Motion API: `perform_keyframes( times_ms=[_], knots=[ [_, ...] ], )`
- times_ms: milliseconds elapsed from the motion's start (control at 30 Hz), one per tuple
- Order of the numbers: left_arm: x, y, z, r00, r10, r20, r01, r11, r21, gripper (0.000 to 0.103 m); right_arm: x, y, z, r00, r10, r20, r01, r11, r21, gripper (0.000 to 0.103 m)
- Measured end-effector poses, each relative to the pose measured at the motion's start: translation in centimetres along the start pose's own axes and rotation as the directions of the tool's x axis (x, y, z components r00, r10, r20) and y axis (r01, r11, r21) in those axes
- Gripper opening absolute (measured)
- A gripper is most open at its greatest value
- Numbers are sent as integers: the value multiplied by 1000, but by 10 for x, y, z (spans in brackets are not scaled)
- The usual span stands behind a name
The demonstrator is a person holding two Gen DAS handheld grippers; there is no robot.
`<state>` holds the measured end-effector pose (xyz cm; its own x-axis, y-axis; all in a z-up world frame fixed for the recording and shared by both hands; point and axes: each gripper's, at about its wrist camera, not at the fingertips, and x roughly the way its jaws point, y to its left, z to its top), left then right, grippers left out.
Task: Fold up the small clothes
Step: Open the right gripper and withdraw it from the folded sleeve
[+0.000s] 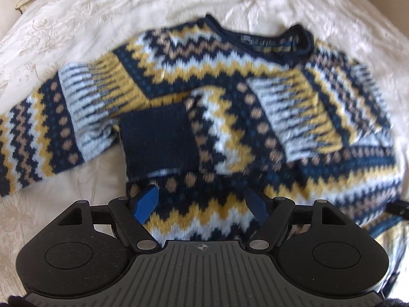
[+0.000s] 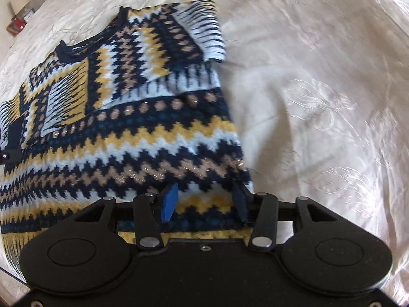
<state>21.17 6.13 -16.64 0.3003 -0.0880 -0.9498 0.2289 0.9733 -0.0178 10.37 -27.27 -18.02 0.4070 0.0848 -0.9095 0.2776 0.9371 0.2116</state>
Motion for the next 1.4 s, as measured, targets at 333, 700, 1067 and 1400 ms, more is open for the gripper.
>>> perform_keyframes(
  times_ms=[333, 700, 1067, 1400],
  knots=[
    [-8, -9, -48, 997, 63, -49, -63, 998, -6, 75, -23, 10, 9, 996, 84, 36, -80, 992, -101, 66],
    [5, -7, -66, 998, 66, -16, -68, 993, -99, 96, -10, 17, 80, 986, 125, 108, -110, 984, -137, 81],
    [14, -23, -76, 990, 136, 45, -129, 981, -145, 103, -29, 37, 74, 959, 233, 158, -185, 945, -270, 102],
    [-13, -11, -112, 994, 99, 38, -92, 982, -165, 101, -9, 25, 23, 991, 132, 27, -112, 919, -378, 102]
  ],
)
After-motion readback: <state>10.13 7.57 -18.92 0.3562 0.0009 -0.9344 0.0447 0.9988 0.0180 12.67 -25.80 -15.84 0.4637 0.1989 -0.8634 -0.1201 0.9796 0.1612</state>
